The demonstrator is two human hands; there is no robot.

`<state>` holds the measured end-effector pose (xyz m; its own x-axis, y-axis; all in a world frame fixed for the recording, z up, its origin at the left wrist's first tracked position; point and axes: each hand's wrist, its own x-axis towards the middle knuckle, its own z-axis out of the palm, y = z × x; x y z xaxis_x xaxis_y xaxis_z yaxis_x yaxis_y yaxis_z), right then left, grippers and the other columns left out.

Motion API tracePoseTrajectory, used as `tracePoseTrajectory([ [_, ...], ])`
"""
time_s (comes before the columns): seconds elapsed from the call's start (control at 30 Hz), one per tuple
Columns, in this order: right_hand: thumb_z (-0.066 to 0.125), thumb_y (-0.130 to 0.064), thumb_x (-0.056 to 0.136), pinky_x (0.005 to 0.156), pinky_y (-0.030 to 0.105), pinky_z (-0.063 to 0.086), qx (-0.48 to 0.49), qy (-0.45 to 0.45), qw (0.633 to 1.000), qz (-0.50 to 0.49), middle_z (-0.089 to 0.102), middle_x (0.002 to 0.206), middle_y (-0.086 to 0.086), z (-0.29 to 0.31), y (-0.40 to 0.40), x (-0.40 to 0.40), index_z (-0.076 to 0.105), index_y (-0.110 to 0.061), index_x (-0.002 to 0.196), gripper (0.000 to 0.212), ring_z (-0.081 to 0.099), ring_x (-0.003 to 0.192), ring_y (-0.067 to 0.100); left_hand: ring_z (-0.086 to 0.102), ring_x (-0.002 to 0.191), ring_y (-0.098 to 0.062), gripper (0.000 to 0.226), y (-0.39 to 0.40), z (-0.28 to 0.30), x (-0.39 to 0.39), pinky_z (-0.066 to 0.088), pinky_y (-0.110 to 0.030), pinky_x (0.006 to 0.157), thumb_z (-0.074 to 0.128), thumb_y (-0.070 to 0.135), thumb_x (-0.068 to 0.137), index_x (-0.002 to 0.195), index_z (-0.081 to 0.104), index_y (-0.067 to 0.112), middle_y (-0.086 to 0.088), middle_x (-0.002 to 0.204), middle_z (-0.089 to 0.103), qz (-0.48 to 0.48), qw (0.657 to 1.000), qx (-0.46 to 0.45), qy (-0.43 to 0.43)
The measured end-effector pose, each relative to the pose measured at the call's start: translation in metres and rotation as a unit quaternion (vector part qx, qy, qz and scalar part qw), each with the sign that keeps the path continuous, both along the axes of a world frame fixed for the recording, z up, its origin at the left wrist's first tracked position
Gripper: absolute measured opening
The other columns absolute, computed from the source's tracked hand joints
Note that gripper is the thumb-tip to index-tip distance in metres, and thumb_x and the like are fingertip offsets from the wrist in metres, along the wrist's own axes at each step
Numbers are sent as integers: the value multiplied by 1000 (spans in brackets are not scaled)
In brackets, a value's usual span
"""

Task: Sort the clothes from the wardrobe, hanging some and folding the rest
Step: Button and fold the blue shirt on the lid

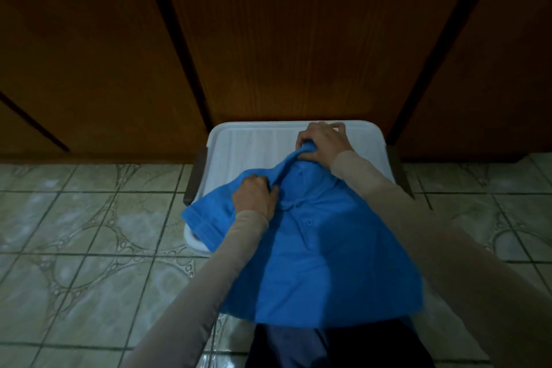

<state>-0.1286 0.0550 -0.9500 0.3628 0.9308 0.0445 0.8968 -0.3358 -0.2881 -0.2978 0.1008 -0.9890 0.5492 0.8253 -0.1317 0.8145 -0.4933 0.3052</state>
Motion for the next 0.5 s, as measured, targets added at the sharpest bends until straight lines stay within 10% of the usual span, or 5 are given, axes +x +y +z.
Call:
tracePoseTrajectory([
  [0.33, 55, -34, 91, 95, 37, 31, 22, 25, 999, -1, 56, 118, 5, -10, 2, -10, 62, -16, 110, 27, 44, 115, 21, 60, 93, -36, 38, -14, -2, 3, 46, -37, 74, 54, 13, 92, 122, 33, 4, -21, 107, 61, 41, 974, -137, -174],
  [0.5, 68, -38, 81, 100, 40, 30, -85, 77, 991, -70, 40, 135, 6, -14, -9, -7, 49, -22, 125, 50, 32, 129, 23, 58, 102, -32, 50, -2, -1, 8, 44, -39, 78, 41, 32, 98, 140, 23, 11, -13, 116, 58, -12, 1000, 8, 20],
])
